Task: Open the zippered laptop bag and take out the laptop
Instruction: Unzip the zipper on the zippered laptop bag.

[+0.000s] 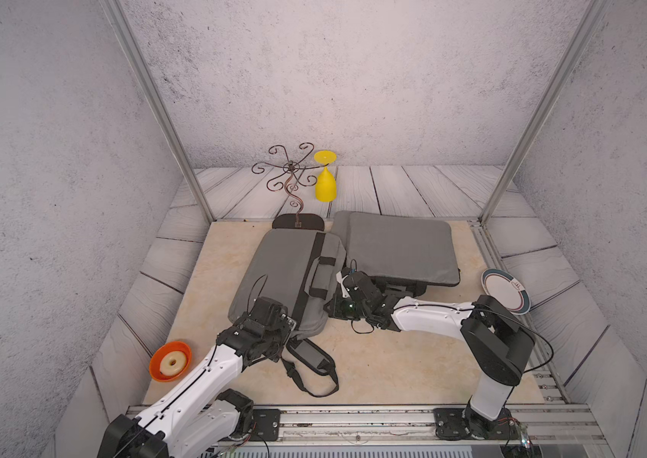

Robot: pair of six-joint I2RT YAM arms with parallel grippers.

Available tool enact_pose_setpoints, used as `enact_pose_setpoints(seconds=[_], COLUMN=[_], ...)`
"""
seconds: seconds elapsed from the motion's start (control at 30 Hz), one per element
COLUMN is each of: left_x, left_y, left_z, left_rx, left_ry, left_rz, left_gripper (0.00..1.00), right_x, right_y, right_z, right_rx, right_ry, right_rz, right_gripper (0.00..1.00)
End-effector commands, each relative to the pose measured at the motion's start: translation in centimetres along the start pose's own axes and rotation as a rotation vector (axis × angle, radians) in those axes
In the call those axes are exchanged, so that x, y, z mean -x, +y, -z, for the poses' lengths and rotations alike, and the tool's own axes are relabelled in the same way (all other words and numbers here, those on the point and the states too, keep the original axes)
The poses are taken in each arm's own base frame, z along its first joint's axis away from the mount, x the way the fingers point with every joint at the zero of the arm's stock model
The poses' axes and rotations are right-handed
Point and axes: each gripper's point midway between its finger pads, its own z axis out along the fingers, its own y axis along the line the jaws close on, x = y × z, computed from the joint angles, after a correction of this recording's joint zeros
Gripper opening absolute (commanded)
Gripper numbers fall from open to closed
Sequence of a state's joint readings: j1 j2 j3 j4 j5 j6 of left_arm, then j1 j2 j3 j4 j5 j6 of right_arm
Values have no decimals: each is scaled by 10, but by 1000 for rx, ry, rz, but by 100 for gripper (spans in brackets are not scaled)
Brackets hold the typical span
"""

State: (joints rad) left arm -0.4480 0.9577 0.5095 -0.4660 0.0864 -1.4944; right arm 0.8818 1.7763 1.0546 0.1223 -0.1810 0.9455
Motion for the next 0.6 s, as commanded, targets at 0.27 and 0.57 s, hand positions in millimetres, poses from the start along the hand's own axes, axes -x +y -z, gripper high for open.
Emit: enact_pose_setpoints(seconds=[0.27, 0.57], left_x=[33, 26], left_y=[-4, -35], left_z=[-14, -3], left_rx=[32, -61], left_ry=[-83, -30], left_rz=[-33, -99], left_gripper=[47, 0], right_x=[14, 22], right_y=[-11, -12], right_z=[0, -5], right_rx=[-25, -5], right_ry=[-34, -17], right_rz=[-4, 6], right_gripper=[0, 0])
